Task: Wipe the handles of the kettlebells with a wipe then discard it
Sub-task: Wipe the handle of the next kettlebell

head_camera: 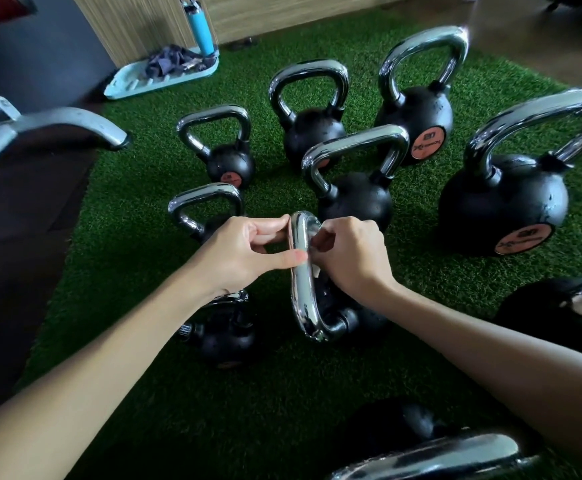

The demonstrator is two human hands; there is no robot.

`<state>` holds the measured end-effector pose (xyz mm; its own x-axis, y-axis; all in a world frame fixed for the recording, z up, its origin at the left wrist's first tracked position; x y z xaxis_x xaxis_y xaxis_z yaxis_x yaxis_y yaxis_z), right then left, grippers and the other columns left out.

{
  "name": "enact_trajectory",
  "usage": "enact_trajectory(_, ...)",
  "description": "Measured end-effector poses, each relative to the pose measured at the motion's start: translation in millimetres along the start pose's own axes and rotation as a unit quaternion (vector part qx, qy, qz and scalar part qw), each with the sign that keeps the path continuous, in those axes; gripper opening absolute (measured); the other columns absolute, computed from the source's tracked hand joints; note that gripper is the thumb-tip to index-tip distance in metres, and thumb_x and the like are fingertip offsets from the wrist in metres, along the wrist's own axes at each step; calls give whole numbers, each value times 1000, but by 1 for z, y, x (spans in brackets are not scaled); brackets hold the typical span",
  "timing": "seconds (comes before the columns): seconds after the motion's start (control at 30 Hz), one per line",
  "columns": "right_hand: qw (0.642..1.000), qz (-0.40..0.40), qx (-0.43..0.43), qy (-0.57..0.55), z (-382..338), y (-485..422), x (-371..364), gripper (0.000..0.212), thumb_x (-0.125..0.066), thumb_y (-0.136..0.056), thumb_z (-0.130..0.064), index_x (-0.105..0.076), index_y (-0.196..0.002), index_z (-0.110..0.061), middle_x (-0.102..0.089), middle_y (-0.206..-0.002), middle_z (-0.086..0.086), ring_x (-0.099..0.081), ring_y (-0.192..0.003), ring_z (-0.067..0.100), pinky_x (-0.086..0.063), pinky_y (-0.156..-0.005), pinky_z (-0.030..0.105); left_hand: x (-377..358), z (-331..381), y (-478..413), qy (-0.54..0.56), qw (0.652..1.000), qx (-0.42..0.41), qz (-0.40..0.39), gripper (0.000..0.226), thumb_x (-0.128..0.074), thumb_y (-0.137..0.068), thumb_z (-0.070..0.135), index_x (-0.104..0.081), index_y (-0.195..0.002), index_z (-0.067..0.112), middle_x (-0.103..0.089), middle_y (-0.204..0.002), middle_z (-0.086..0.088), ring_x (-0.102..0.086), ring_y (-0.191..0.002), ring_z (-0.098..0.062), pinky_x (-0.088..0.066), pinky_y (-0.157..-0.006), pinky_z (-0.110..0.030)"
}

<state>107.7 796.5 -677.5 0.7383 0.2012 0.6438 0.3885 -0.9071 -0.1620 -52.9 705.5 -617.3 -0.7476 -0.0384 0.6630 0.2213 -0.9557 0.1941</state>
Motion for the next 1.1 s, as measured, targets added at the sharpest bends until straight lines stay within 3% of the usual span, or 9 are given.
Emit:
enact_trajectory(0.13, 999, 18, 17, -32, 1, -6, 6, 11, -85, -67, -26, -77, -74, -24, -73, -70, -7, -68, -66, 8, -57, -68, 33, -4, 5, -3, -1, 1000, -7, -2, 86, -84, -69, 52, -53, -145, 29, -60, -141, 11, -49, -130, 8, -39, -102, -12)
enact_trajectory(0.3, 998, 26, 21, -50, 9, -7, 13, 8, -84, -71, -27, -79, -75, -24, -72, -68, -14, -63, -64, -5, -46, -60, 11, -5, 11, -6, -21, 1000, -3, -7, 86, -82, -66, 61, -54, -143, 36, -61, -139, 15, -50, -130, 8, -39, -113, -29)
enact_trajectory(0.43, 998, 7, 12, -55, 20, -3, 16, 9, -85, -71, -28, -78, -74, -24, -71, -66, -13, -63, -61, -5, -44, -59, 13, -5, 14, -7, -39, 999, 6, -7, 87, -81, -66, 64, -53, -144, 36, -61, -140, 12, -50, -131, 5, -39, -116, -34)
enact_trajectory(0.63, 991, 53, -57, -111, 26, -4, 45, 12, -88, -71, -30, -77, -74, -24, -70, -62, -15, -62, -58, -9, -44, -54, 5, -7, 33, -10, -52, 998, 28, -19, 92, -83, -60, 62, -56, -142, 32, -58, -140, 14, -52, -126, 4, -39, -111, -28)
enact_trajectory(0.7, 983, 93, -88, -134, 34, -1, 60, 11, -86, -74, -30, -76, -74, -24, -70, -64, -14, -62, -58, -7, -44, -53, 7, -9, 46, -17, -53, 997, 45, -20, 81, -88, -66, 51, -60, -139, 30, -58, -140, 11, -53, -123, 2, -39, -104, -24)
enact_trajectory(0.87, 962, 177, -132, -160, 44, 4, 88, 12, -81, -78, -30, -72, -77, -22, -71, -71, -12, -66, -69, 2, -47, -59, 17, -37, 93, -36, -83, 995, 51, -4, 75, -91, -65, 50, -66, -132, 27, -68, -130, 7, -60, -111, -1, -40, -91, -22)
enact_trajectory(0.97, 954, 205, -146, -162, 45, 5, 101, 12, -80, -78, -30, -71, -77, -23, -70, -72, -12, -66, -71, 4, -50, -65, 24, -57, 115, -44, -152, 986, 43, 43, 46, -87, -65, 58, -74, -102, 34, -74, -104, 10, -68, -105, -11, -54, -95, -29)
enact_trajectory(1.03, 950, 211, -155, -169, 45, 4, 108, 12, -80, -78, -31, -71, -78, -23, -71, -74, -12, -66, -71, 4, -50, -65, 24, -63, 119, -38, -205, 977, 50, 43, 55, -81, -59, 70, -73, -102, 37, -73, -99, 12, -69, -100, -17, -58, -89, -35)
enact_trajectory(1.1, 949, 209, -157, -177, 45, 2, 114, 13, -80, -79, -33, -71, -78, -24, -72, -75, -12, -67, -71, 4, -52, -64, 23, -66, 116, -23, -244, 967, 61, 36, 75, -80, -55, 77, -68, -117, 37, -72, -109, 9, -66, -99, -19, -57, -85, -32)
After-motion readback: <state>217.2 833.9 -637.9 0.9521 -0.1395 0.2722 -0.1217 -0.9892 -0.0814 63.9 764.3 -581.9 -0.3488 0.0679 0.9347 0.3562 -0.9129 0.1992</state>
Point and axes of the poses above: each hand's wrist, its own y-axis away from the middle knuckle, its own x-axis out of the back of the hand, z = x × y, the point moved 1 cm from there along -y, towards the middle knuckle
